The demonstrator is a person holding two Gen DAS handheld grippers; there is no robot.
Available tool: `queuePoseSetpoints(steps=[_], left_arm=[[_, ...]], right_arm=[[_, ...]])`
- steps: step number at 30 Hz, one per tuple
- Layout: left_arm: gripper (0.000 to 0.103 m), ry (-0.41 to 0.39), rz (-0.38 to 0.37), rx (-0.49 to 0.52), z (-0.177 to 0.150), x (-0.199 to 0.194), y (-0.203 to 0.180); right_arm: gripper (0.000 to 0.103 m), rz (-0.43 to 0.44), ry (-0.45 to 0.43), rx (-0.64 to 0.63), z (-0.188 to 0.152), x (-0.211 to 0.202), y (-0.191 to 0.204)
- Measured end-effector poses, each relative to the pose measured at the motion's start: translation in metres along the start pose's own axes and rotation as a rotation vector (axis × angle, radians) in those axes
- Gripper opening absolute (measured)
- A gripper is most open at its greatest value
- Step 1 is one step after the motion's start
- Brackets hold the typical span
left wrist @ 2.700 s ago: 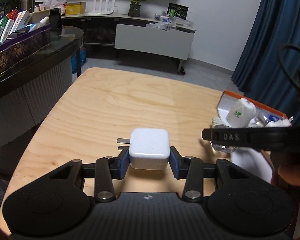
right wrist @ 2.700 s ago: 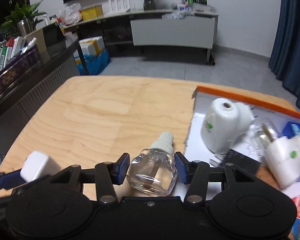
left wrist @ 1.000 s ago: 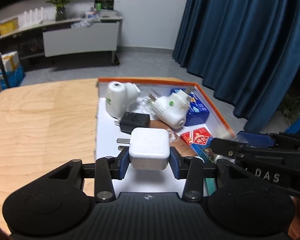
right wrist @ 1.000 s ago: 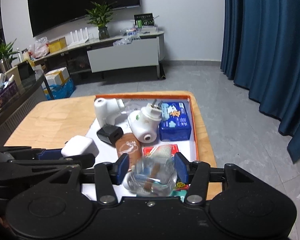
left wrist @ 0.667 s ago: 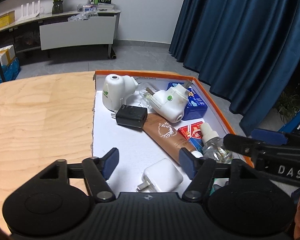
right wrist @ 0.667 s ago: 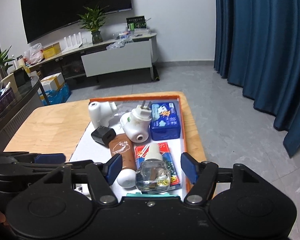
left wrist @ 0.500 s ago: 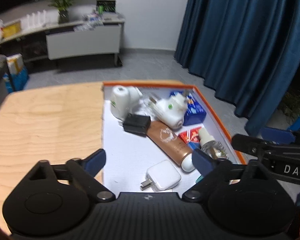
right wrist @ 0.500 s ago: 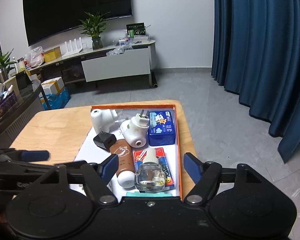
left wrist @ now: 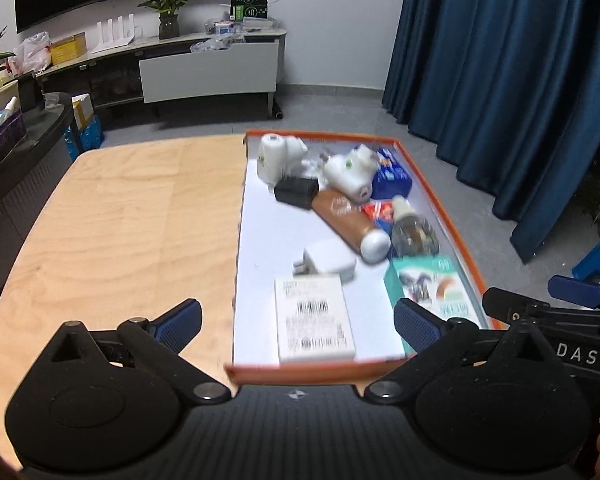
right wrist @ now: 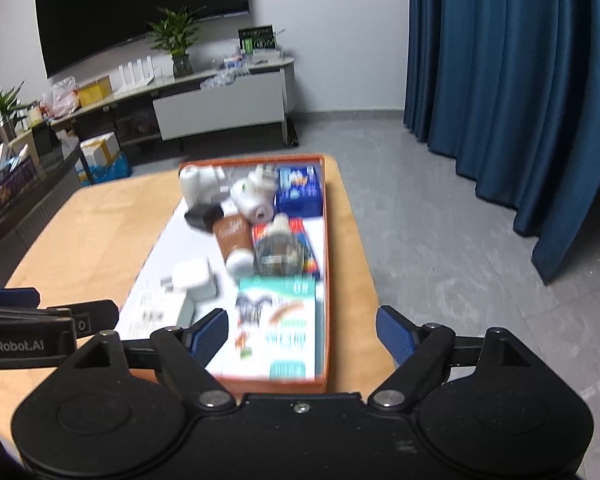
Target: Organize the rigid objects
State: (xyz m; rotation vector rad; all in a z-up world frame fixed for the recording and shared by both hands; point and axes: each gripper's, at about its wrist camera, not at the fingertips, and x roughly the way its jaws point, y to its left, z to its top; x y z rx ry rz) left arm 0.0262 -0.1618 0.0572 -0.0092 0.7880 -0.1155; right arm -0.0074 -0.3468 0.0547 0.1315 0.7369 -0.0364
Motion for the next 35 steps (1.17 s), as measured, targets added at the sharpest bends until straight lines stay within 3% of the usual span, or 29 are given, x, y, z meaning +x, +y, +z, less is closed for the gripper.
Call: queuePoseSetpoints(steps=[8,35], left_arm=[[0.103,-0.046,0.017,0.016,-0.008,-0.017,-0.006],[0.103,-0.011,-0.014,0.006,-0.017,-0.007,-0.008]], right_arm=[[0.096,0.017,0.007,0.001,-0.016,-0.007,0.003],[0.097,0.014,0.031,0.015,-0.023,0.002,0.003]])
